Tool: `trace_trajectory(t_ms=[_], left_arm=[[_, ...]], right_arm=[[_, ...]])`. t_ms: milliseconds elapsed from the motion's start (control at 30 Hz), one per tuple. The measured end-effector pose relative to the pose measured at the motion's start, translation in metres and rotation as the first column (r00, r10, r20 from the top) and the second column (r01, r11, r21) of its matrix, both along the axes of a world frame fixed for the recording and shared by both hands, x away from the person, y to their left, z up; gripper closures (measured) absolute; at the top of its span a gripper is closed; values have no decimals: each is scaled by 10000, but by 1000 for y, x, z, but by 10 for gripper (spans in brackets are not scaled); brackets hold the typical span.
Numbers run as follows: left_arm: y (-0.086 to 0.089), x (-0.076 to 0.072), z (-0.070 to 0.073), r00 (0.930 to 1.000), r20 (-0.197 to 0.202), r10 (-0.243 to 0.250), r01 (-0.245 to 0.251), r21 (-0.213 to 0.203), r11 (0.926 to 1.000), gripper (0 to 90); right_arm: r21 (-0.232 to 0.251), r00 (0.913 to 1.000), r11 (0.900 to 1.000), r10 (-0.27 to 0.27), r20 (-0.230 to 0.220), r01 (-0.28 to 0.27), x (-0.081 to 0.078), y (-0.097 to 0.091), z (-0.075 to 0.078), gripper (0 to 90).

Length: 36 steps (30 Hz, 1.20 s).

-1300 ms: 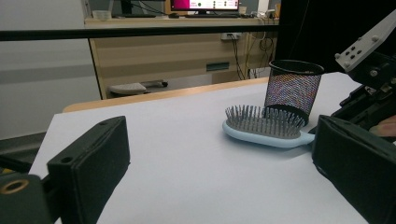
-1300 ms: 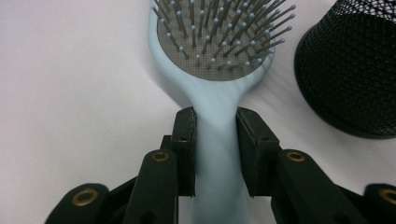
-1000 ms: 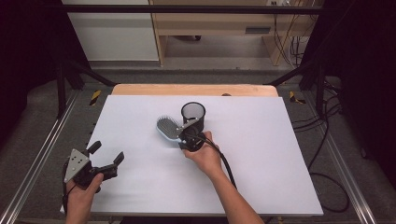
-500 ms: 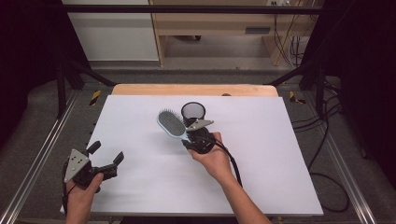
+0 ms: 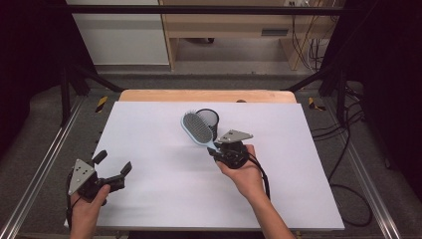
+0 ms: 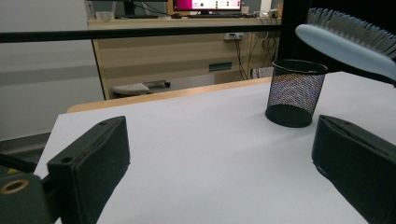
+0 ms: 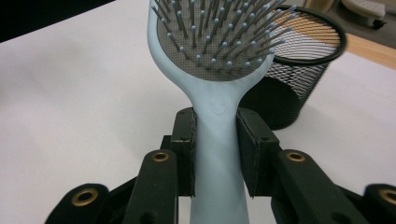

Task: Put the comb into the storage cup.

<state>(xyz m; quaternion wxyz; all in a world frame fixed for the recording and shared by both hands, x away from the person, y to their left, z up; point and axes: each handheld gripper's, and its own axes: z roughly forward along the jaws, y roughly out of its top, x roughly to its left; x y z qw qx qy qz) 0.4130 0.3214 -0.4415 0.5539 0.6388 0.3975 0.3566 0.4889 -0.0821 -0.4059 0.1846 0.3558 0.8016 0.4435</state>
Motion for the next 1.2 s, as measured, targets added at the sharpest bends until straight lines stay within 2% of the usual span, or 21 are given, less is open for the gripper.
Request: trace_trajectory(t_ms=[333,467,600,767,867,1067,1133,1200], left_arm=[[-2,-3,1,9999,6,-101,101,-133,9999,42],[-5,-7,6,9992,173,-348,353,-299,9989,37],[-11,-4,14,9977,227,-637,646,-413,9971,32],[-26,3,35,9928,306,-1155,1163,-229,9930,21],[-38,13,52,9890,266,-1457,1468,-495,9879,21],[-65,36,87,9770,189,-2123,2131,-815,9736,21],[-74,41,96,9729,173,-2304,2310,-743,9701,21],[-84,46,104,9664,196,-2564,2571,-804,9630,21]], right_arm=[[493,9974,9976,-506,518,481,-17,-32,-5,696],[731,9951,9958,-605,786,548,-20,-41,-11,696],[1029,9919,9932,-659,1084,548,-18,-46,-12,696],[1308,9852,9902,-696,1569,491,-14,-45,-4,696],[1545,9815,9870,-715,1775,439,-11,-43,1,696],[1966,9777,9800,-707,1975,311,-8,-40,6,696],[2085,9762,9775,-740,2037,306,-7,-38,7,696],[2214,9742,9748,-754,2128,271,-5,-36,8,696]])
